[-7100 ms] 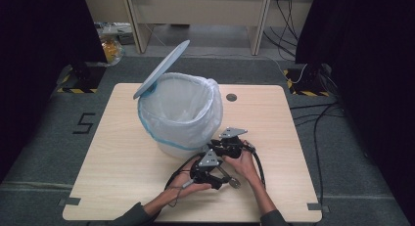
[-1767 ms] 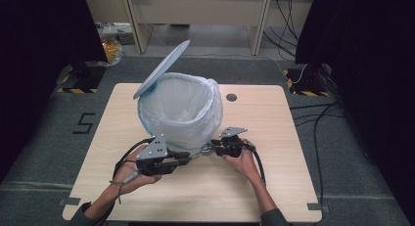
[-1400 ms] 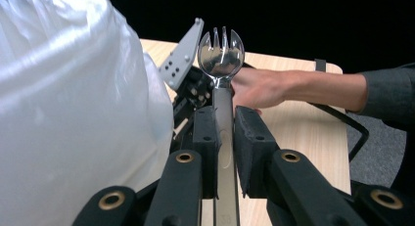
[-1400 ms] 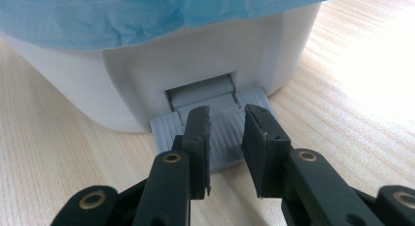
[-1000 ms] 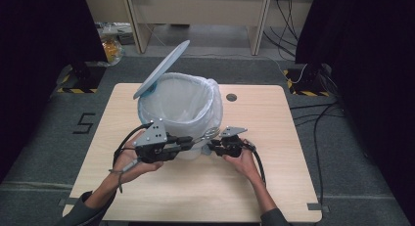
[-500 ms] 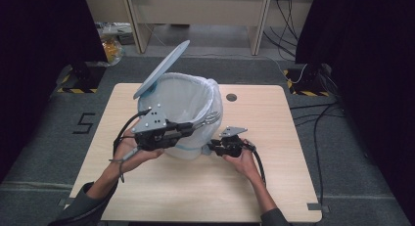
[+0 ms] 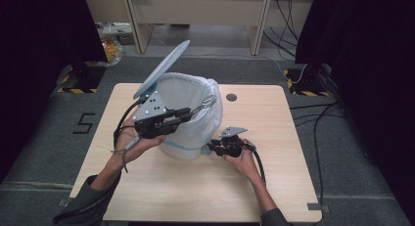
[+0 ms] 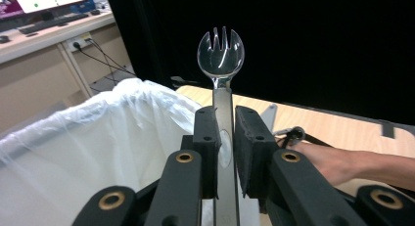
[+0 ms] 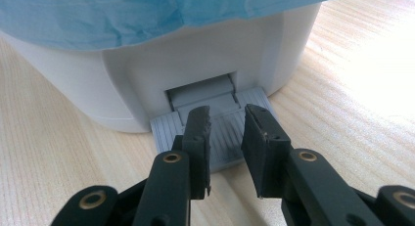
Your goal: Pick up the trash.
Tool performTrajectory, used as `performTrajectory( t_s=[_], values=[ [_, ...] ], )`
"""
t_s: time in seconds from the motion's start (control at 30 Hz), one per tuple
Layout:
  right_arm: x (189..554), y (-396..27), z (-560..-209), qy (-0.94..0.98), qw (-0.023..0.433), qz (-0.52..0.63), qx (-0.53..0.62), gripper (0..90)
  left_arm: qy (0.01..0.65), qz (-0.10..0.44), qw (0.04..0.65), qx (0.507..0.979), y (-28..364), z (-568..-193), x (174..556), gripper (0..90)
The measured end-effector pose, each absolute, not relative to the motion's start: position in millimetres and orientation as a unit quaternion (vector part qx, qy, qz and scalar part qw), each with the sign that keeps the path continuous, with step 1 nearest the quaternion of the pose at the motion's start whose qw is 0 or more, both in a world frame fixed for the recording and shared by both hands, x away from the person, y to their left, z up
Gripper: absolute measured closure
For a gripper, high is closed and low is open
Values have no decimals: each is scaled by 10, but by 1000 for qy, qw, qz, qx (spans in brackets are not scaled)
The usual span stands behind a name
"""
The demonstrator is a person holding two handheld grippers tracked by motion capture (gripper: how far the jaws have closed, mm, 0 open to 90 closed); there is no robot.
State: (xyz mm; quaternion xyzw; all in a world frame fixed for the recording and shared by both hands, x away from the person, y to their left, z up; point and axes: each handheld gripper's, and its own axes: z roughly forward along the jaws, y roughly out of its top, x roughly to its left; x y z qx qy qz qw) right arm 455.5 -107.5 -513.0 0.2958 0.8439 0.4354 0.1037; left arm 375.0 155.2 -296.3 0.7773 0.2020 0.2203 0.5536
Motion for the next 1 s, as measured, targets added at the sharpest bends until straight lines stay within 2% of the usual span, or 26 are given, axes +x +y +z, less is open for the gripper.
performTrajectory(
  t_s=[1.0],
  values=[
    [4555,-1074,-5130,844,106,435,295,719,241,266,541,761,1503,-2954,3931,794]
  ],
)
